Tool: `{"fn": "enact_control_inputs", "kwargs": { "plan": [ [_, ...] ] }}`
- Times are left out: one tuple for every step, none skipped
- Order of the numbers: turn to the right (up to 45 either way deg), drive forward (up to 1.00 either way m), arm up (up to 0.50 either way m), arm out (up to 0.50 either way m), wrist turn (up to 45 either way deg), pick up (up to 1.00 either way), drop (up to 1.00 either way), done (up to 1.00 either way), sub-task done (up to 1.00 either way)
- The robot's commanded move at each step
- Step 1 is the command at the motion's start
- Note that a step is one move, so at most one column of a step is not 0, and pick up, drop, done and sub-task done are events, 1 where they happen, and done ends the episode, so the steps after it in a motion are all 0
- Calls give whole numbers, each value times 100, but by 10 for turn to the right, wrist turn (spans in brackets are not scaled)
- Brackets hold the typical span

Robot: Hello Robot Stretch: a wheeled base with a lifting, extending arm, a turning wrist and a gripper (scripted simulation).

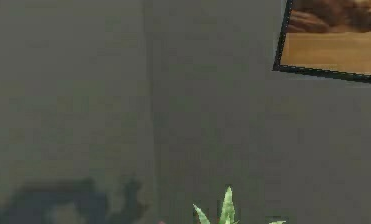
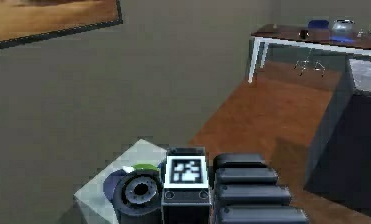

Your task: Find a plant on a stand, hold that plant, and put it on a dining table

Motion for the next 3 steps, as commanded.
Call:
{"fn": "enact_control_inputs", "kwargs": {
  "plan": [
    [450,0,0,0,0,0,0,0,0],
    [450,0,0,0,0,0,0,0,0],
    [300,0,0,0,0,0,0,0,0]
  ]
}}
